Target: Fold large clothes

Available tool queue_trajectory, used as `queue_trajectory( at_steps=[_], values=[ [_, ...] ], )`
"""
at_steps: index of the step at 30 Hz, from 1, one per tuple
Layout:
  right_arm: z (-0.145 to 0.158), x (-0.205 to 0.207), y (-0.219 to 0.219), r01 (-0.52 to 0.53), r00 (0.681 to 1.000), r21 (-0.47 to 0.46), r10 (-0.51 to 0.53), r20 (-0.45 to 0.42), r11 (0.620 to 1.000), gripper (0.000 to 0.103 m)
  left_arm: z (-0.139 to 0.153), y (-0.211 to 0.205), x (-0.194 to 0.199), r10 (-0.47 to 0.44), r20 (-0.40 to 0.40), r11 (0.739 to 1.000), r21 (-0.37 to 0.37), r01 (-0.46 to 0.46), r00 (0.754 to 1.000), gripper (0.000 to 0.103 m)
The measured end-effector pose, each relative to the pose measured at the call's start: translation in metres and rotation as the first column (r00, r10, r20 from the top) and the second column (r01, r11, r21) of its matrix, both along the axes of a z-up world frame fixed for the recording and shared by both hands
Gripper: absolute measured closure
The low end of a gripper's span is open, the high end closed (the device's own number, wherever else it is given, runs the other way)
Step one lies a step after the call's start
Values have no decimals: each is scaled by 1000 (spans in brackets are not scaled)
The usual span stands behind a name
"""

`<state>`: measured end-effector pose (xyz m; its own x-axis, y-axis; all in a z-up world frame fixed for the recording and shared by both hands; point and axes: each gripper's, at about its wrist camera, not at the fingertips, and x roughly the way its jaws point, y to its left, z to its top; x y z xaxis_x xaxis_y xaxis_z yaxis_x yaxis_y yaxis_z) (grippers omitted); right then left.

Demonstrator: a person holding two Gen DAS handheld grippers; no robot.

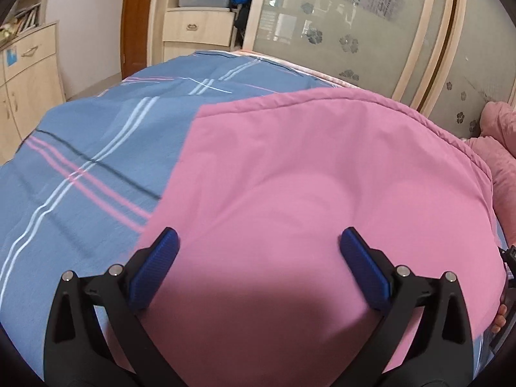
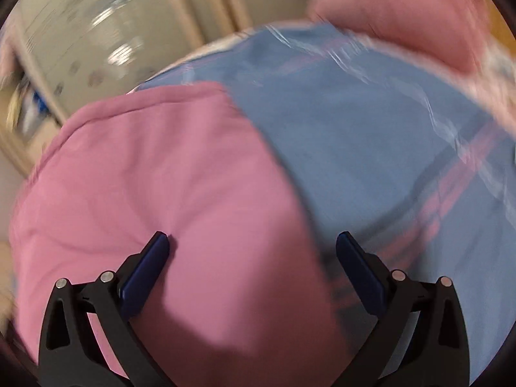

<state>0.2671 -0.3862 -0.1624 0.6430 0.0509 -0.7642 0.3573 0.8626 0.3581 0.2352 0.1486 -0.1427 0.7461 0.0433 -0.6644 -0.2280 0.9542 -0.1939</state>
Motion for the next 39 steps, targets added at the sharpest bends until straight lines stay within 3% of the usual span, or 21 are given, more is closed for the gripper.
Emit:
queue_trajectory(
  at_steps=[5, 9, 18, 21, 25, 32, 39],
  values=[
    [23, -42, 3, 103, 995, -196, -104, 6, 975, 1, 15, 0, -37, 24, 22, 1000, 13, -24, 999, 2],
    [44, -85, 21, 142, 990, -294, -140, 28, 945, 1, 35, -13, -74, -16, 73, 1000, -14, 17, 997, 2],
    [108, -188, 108, 0, 977, -334, 71, 199, 943, 1, 84, -82, -143, -122, 153, 992, 48, 116, 981, 2],
    [138, -222, 144, -60, 956, -402, 168, 240, 914, 1, 106, -105, -175, -174, 200, 983, 92, 158, 964, 2],
    [166, -250, 177, -70, 939, -471, 218, 267, 879, 1, 130, -128, -211, -197, 242, 974, 161, 161, 950, 2],
    [181, -274, 201, -84, 927, -513, 256, 273, 854, 1, 151, -146, -243, -200, 264, 959, 249, 134, 943, 2],
    [185, -284, 209, -70, 922, -539, 261, 287, 839, 1, 161, -148, -257, -207, 286, 961, 241, 139, 936, 2]
  ],
)
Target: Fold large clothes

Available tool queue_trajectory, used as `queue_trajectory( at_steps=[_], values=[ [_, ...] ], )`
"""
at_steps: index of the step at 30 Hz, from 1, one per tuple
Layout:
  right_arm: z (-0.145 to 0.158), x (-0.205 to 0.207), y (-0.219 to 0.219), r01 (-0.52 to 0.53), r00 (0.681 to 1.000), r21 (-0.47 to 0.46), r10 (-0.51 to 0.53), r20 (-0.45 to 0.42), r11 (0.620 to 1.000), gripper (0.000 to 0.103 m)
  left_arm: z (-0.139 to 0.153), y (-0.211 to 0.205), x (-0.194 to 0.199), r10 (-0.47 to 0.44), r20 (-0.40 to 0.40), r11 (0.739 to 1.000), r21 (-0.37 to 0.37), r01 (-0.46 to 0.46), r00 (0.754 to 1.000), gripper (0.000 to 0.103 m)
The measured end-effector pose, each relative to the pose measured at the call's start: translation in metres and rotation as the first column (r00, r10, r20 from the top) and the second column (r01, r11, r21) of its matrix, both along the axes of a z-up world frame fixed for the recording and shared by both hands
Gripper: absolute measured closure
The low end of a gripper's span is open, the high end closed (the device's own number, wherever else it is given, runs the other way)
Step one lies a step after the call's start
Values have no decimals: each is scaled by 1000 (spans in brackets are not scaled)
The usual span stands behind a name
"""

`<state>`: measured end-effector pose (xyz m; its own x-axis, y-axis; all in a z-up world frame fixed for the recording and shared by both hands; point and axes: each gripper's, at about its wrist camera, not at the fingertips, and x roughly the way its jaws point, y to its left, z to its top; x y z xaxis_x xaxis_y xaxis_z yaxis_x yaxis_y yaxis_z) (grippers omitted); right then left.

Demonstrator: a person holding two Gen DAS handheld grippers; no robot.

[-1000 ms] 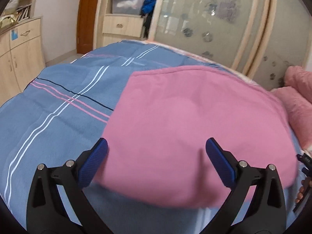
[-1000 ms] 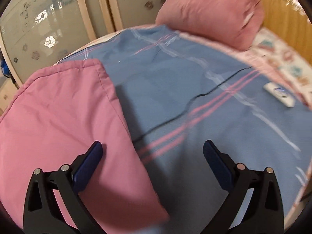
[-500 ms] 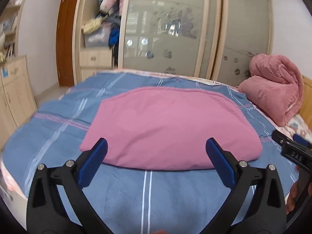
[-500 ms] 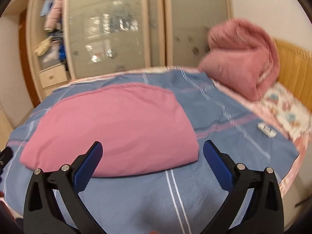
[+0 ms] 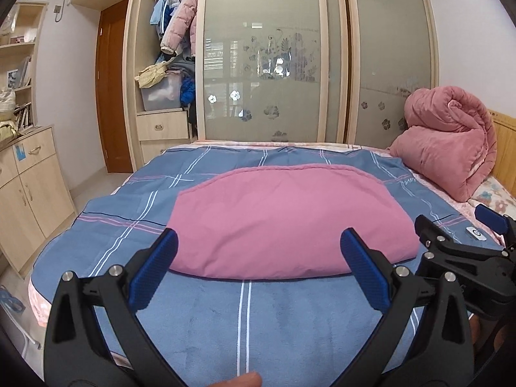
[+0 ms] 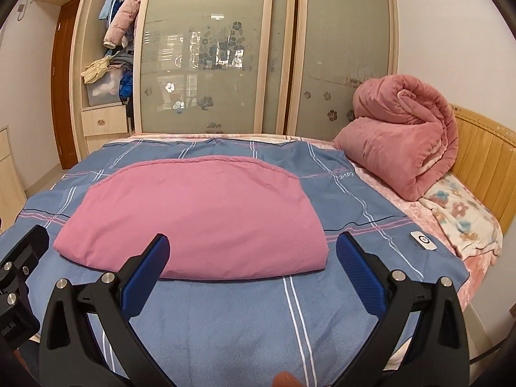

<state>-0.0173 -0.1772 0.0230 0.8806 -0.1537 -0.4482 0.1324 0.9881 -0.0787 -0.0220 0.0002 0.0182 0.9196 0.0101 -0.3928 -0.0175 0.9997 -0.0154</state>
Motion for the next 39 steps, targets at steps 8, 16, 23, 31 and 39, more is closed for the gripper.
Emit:
queue_trajectory(
  at_steps=[8, 16, 23, 31, 39],
  values=[
    [0, -2, 7, -8, 1000, -7, 8, 0, 1000, 1, 1, 1, -2, -13, -2, 1000, 0, 13, 1000, 2],
    [-1, -1, 2, -4, 1000, 5, 4, -5, 1000, 1, 0, -1, 0, -15, -6, 1000, 7, 15, 1000, 2],
    [-1, 0, 1, -1, 1000, 5, 1, -4, 1000, 1, -2, -4, 1, -25, -9, 1000, 12, 25, 1000, 2],
    [-4, 1, -3, 2, 1000, 16, -2, -10, 1000, 1, -4, -5, 3, -33, -15, 999, 14, 33, 999, 2],
    [-10, 4, -3, 5, 1000, 19, -4, -20, 1000, 1, -9, -5, 7, -36, -27, 999, 12, 36, 999, 2]
  ],
)
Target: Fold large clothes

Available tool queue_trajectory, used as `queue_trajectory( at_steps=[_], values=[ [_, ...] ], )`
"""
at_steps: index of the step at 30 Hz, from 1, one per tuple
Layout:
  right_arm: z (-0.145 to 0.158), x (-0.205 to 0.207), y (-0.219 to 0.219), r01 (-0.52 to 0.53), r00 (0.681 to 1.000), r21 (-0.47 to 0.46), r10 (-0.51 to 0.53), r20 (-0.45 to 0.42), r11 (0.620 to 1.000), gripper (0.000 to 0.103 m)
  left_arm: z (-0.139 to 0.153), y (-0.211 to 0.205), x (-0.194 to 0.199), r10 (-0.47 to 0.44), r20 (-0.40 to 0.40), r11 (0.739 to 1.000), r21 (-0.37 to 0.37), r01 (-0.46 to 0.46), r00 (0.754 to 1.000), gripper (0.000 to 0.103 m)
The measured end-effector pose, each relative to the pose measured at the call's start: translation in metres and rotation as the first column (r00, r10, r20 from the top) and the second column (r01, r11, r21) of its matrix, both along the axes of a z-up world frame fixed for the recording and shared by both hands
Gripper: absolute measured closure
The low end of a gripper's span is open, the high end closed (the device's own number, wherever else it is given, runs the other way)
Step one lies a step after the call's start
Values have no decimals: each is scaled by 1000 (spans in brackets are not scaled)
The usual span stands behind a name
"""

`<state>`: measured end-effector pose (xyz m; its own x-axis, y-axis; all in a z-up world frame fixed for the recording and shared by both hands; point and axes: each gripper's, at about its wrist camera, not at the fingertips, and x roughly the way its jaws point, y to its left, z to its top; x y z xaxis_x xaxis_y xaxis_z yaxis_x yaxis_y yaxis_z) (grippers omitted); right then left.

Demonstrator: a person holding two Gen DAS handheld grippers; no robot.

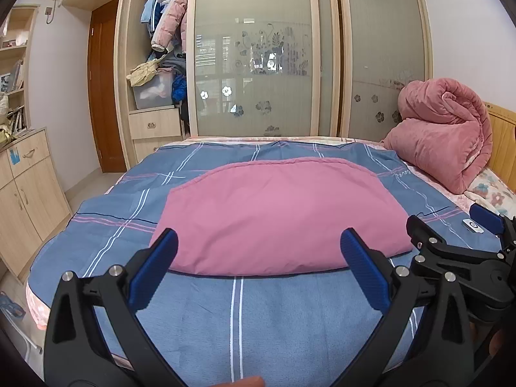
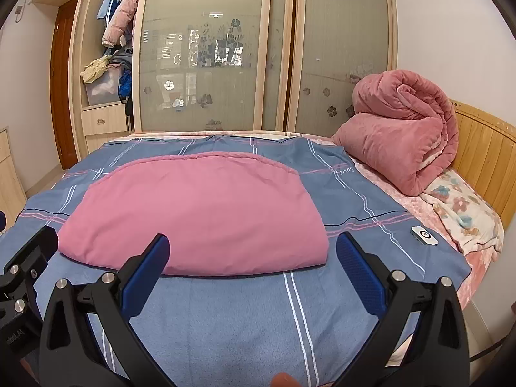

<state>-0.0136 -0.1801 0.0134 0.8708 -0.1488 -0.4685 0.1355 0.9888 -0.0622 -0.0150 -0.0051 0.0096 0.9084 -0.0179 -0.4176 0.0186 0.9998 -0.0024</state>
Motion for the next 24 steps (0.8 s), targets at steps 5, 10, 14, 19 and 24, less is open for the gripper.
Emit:
queue_trajectory(
  at_steps=[5, 10, 14, 19, 24],
  values=[
    [-3, 3, 0, 0, 1000, -1, 0, -8, 1000, 1, -3, 0, 4, 2, -9, 1000, 5, -2, 1000, 2],
    [-5, 5, 2, -2, 1000, -3, 2, -11, 1000, 1, -4, 1, 7, -1, -14, 1000, 3, 1, 1000, 2],
    [-7, 5, 2, -3, 1000, -5, 3, -11, 1000, 1, -5, 1, 8, 0, -16, 1000, 5, 0, 1000, 2],
    [-8, 6, 3, 1, 1000, -4, -1, -14, 1000, 1, -7, 2, 9, -5, -20, 1000, 3, 5, 1000, 2],
    [-13, 8, 5, 5, 1000, -2, -5, -22, 1000, 1, -11, 3, 10, -3, -23, 1000, -6, 3, 1000, 2]
  ],
)
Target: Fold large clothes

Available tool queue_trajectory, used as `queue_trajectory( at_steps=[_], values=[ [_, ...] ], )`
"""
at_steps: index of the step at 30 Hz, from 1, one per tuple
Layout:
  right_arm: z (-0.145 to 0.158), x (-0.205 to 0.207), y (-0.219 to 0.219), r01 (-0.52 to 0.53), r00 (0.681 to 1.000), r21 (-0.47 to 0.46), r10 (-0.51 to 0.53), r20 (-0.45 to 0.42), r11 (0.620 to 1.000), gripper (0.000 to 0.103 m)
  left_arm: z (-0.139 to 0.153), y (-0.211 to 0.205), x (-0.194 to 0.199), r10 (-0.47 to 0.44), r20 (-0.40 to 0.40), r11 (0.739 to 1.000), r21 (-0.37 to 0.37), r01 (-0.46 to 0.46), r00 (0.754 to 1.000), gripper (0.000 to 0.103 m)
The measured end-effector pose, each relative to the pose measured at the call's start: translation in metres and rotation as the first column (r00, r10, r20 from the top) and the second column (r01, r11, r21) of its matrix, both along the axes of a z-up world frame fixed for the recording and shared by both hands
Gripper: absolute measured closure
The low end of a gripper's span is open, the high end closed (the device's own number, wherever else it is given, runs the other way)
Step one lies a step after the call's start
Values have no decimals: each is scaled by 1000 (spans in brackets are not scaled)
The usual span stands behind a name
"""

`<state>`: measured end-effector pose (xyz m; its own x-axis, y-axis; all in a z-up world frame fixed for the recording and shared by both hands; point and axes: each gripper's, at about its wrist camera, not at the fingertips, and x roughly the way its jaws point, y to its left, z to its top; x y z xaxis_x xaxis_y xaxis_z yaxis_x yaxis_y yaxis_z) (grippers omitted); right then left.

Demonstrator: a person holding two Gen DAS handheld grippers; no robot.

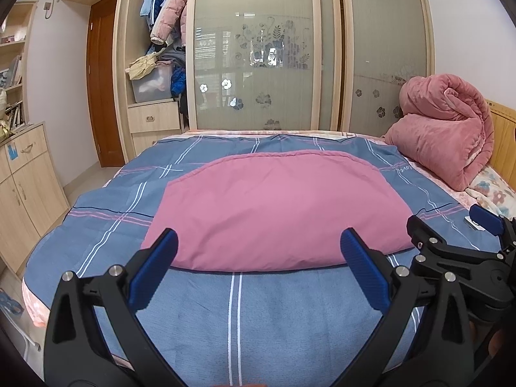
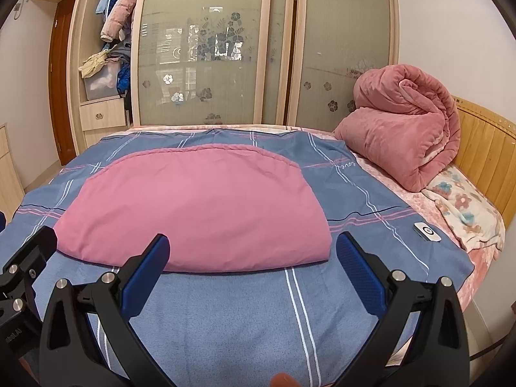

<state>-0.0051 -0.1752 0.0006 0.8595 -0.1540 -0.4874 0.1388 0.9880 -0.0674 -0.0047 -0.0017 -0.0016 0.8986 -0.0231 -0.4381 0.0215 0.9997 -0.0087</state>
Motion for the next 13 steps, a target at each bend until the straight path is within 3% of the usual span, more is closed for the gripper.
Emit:
queue_trajectory(
  at_steps=[13],
  values=[
    [-18, 13, -1, 2, 999, 5, -2, -33, 1000, 1, -17, -1, 17, -9, -45, 1000, -12, 8, 999, 2]
  ],
)
